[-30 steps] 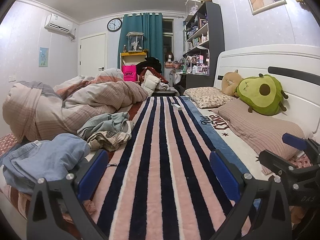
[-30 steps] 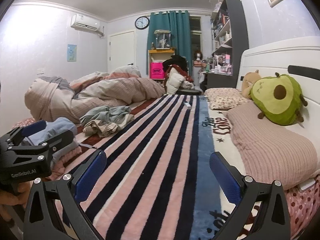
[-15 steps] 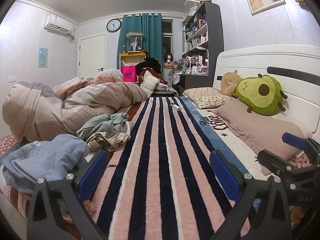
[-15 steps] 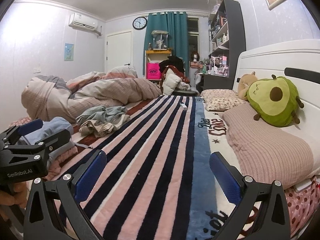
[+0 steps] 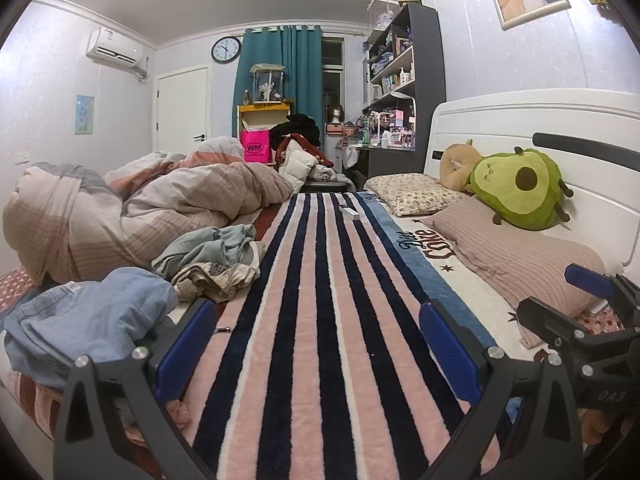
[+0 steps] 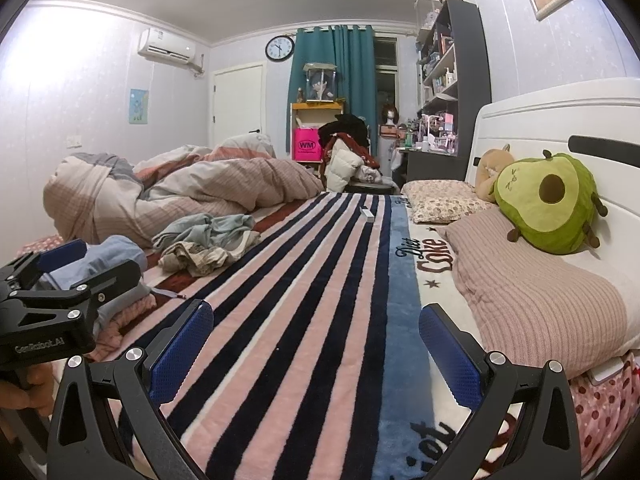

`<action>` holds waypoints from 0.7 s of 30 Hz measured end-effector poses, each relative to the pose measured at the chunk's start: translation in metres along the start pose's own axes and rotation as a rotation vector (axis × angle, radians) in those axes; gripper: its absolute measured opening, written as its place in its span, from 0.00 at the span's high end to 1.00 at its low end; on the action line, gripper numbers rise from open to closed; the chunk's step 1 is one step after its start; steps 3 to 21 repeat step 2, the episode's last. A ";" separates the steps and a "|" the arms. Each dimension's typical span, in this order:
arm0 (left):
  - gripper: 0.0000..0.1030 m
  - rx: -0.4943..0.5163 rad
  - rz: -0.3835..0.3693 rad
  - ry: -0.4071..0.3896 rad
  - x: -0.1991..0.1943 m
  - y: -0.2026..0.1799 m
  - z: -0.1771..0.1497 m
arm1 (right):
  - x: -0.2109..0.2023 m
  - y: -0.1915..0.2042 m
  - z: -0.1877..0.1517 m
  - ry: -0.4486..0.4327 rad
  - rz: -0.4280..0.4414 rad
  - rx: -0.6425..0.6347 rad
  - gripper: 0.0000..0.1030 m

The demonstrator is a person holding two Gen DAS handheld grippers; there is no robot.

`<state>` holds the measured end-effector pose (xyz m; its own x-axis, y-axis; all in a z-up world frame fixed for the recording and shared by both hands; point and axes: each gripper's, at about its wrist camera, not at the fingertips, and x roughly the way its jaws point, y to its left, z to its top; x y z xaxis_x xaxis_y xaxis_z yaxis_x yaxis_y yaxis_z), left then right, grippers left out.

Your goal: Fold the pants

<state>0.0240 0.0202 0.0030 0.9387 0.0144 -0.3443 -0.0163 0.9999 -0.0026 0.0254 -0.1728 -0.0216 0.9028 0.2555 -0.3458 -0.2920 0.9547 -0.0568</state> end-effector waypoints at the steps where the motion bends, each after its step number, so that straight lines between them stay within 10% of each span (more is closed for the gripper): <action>1: 0.03 -0.001 0.000 0.000 0.000 0.000 0.000 | 0.000 0.001 0.000 0.000 0.001 0.000 0.01; 21: 0.03 0.000 0.004 0.000 0.000 -0.001 0.001 | 0.000 0.003 0.000 0.002 -0.002 0.000 0.01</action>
